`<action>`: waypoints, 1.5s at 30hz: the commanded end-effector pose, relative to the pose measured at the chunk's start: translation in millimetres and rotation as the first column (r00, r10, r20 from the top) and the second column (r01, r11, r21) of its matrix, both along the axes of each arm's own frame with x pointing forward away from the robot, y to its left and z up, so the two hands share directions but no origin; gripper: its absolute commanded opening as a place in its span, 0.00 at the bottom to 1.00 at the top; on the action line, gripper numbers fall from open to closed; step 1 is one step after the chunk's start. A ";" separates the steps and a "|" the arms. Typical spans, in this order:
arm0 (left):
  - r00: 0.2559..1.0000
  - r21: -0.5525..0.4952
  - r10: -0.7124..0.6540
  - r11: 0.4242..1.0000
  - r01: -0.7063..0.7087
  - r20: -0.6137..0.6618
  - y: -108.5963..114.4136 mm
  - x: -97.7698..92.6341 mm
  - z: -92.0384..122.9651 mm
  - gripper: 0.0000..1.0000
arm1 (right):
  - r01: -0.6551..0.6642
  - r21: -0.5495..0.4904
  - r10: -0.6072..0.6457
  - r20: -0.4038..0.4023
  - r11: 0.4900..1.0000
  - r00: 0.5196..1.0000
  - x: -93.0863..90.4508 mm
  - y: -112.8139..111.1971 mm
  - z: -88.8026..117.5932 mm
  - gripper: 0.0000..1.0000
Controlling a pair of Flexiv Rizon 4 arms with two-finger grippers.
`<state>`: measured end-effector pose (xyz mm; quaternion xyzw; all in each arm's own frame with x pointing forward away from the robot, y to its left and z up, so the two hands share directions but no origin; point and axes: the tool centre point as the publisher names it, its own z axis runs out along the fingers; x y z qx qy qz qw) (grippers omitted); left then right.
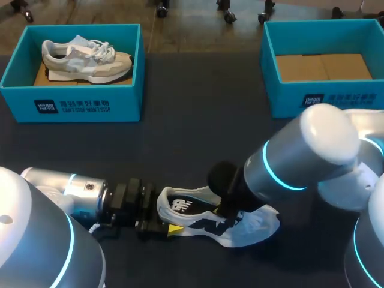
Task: Take the shoe out of the shoebox, open the shoe tongue, remove and reinsert the insole, then place the shoe into the shoebox
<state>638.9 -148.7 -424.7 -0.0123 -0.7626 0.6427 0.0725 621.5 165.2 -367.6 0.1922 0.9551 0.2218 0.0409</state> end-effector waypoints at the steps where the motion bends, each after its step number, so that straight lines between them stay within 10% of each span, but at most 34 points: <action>1: 1.000 0.000 0.003 1.000 -0.003 0.000 -0.1 1.6 -7.7 0.00 | -0.029 0.099 0.028 0.014 0.995 1.000 -0.4 -12.4 5.4 0.00; 12: 1.000 0.000 0.003 1.000 -0.003 0.000 -0.1 1.6 -7.7 0.00 | -0.112 0.018 0.112 0.017 0.994 0.994 6.0 2.8 13.2 0.02; 14: 1.000 0.000 0.003 1.000 -0.003 0.000 -0.1 1.6 -7.7 0.00 | -0.129 -0.033 0.129 -0.006 0.991 0.992 8.3 10.4 15.6 0.35; 17: 1.000 0.000 0.003 1.000 -0.003 0.000 -0.1 1.6 -7.7 0.00 | -0.140 -0.075 0.138 -0.023 0.987 0.990 10.0 17.9 15.6 0.42; 45: 1.000 0.000 0.003 1.000 -0.003 0.000 -0.1 1.6 -7.7 0.00 | -0.055 -0.333 0.016 -0.117 0.941 0.993 12.7 28.1 -8.9 0.37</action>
